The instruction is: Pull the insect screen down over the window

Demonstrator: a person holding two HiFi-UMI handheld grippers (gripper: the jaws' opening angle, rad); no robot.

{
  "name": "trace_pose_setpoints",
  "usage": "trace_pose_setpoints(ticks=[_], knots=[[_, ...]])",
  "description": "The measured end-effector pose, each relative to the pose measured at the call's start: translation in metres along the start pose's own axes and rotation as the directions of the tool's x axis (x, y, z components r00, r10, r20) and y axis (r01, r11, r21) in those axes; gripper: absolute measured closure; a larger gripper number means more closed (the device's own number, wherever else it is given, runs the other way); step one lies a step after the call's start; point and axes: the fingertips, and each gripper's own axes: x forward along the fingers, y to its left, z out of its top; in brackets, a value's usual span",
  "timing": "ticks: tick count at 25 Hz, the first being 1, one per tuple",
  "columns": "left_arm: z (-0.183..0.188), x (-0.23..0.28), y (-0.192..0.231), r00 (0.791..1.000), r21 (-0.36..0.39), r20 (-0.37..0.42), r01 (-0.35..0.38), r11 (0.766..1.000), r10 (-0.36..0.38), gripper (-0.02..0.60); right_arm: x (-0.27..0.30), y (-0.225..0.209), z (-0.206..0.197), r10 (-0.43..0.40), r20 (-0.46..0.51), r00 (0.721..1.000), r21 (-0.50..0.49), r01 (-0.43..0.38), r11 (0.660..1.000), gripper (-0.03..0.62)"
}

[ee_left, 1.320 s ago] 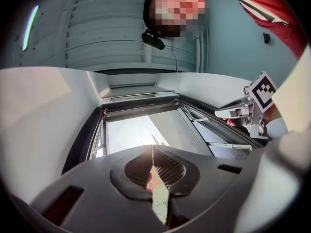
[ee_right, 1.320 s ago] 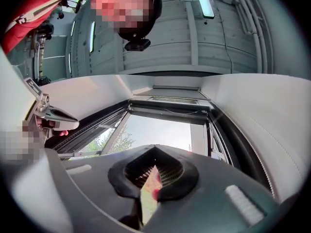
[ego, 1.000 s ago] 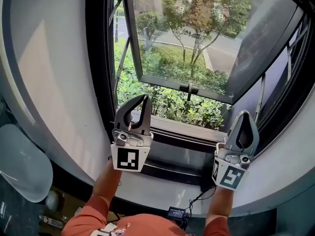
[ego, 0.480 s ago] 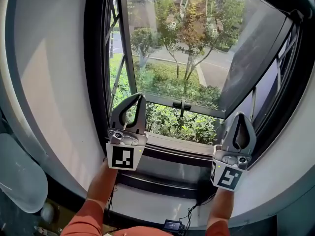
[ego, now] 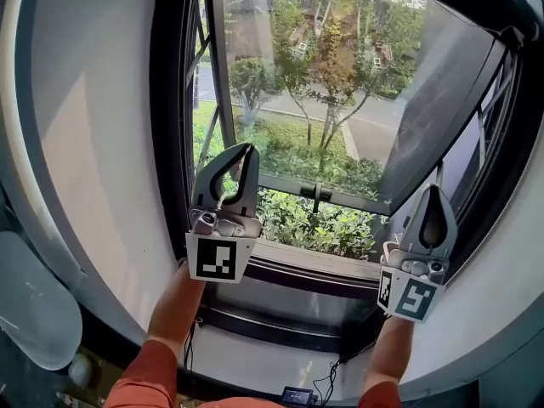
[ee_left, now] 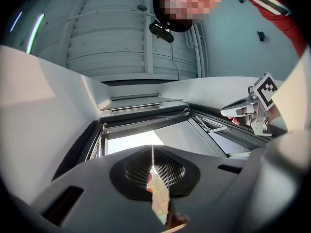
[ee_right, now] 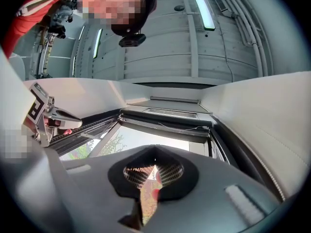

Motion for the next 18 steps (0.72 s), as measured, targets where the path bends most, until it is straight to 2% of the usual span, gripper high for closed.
trace_pose_setpoints(ticks=[8,15,18], knots=[[0.018,0.026,0.009,0.998,-0.006,0.053,-0.016,1.0,0.016,0.576,0.026,-0.008,0.012,-0.006,0.042,0.999,0.015,0.005,1.0,0.583],[0.025,0.049,0.017,0.998,0.087,0.059,-0.003,0.996,-0.002,0.577,0.055,-0.004,0.017,0.034,0.032,0.999,-0.081,-0.032,0.996,0.583],[0.028,0.059,0.022,0.998,0.098,0.064,-0.007,0.995,0.001,0.576,0.064,-0.007,0.015,0.042,0.026,0.999,-0.115,-0.039,0.993,0.583]])
